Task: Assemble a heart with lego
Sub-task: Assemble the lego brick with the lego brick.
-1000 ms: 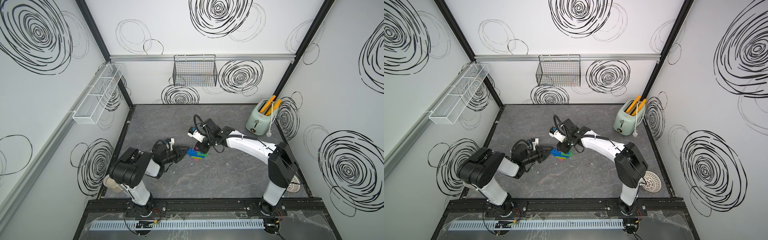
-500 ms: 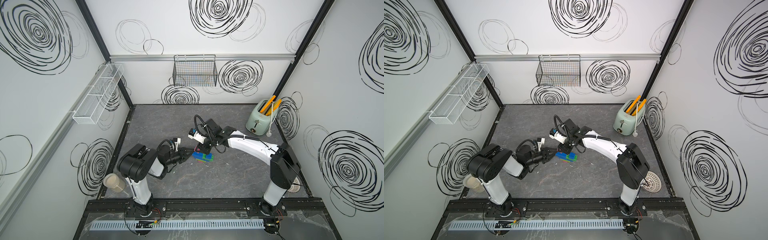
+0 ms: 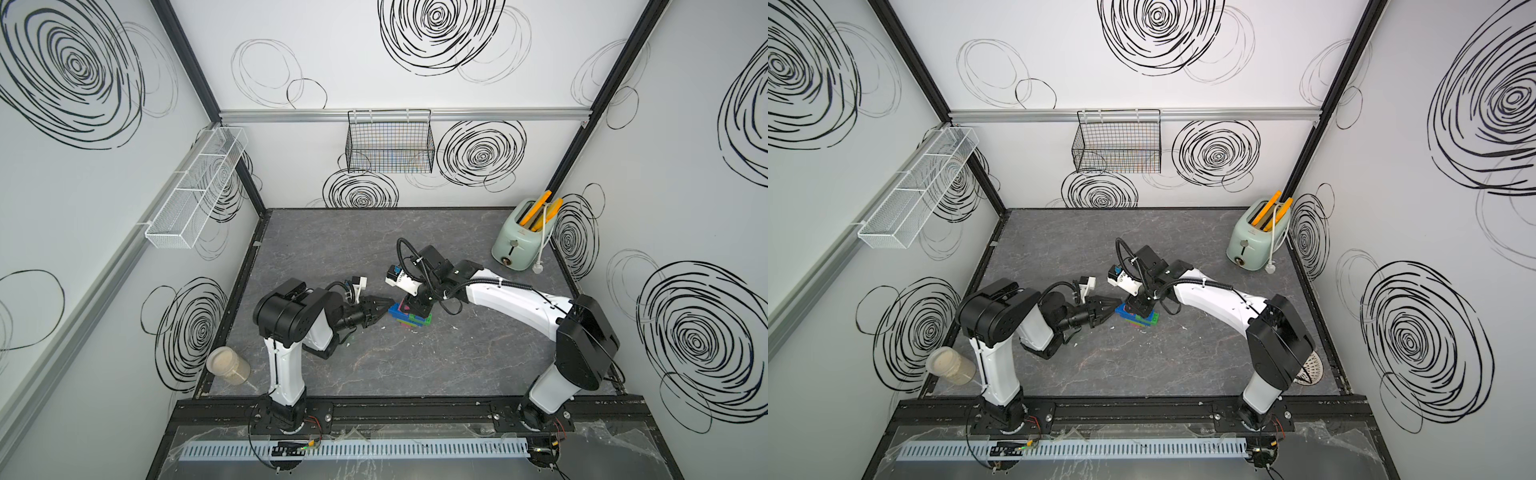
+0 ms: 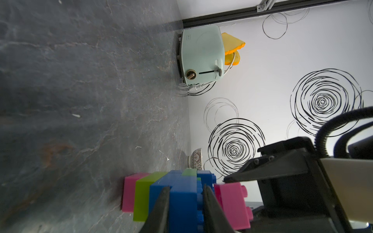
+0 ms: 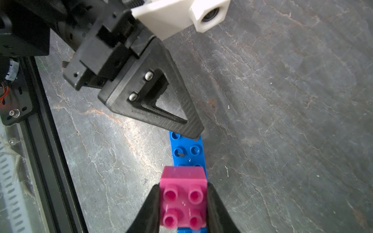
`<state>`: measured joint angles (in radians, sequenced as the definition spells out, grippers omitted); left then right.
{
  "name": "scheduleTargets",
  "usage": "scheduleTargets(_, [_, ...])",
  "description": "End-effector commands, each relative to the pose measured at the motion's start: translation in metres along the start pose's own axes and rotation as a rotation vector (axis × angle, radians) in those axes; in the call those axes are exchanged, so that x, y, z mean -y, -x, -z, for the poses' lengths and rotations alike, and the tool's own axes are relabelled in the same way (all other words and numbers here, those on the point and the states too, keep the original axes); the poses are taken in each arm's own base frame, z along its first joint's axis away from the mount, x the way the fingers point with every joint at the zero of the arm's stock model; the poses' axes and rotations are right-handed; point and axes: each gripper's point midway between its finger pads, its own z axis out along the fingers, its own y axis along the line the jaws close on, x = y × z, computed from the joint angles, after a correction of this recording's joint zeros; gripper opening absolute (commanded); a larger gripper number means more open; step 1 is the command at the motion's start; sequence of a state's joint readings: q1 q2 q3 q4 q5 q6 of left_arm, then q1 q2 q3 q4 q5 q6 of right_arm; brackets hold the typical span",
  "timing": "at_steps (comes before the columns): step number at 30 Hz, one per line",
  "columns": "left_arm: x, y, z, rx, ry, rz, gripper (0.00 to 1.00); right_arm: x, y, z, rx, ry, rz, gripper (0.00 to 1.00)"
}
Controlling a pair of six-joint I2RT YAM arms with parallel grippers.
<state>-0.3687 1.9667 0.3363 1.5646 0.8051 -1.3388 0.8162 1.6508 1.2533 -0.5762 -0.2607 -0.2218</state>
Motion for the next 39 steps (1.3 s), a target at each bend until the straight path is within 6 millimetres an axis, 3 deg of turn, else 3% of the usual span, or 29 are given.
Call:
scheduleTargets(1, [0.024,-0.004,-0.003,-0.028,-0.066,-0.088,0.18,-0.003,-0.003,-0.004,-0.022,0.000,0.039,0.25])
scheduleTargets(11, [0.023,-0.007,-0.005,-0.037,-0.057,-0.088,0.18,-0.009,-0.011,-0.016,-0.058,0.006,0.061,0.25])
scheduleTargets(22, [0.023,-0.008,-0.005,-0.042,-0.058,-0.087,0.18,0.000,-0.031,-0.030,-0.124,-0.053,0.083,0.24])
scheduleTargets(28, [0.023,-0.009,-0.005,-0.047,-0.060,-0.087,0.18,-0.007,-0.036,-0.036,-0.130,-0.027,0.150,0.24])
scheduleTargets(39, [0.025,-0.009,-0.005,-0.048,-0.077,-0.081,0.18,-0.018,-0.064,-0.045,-0.207,0.067,0.200,0.24])
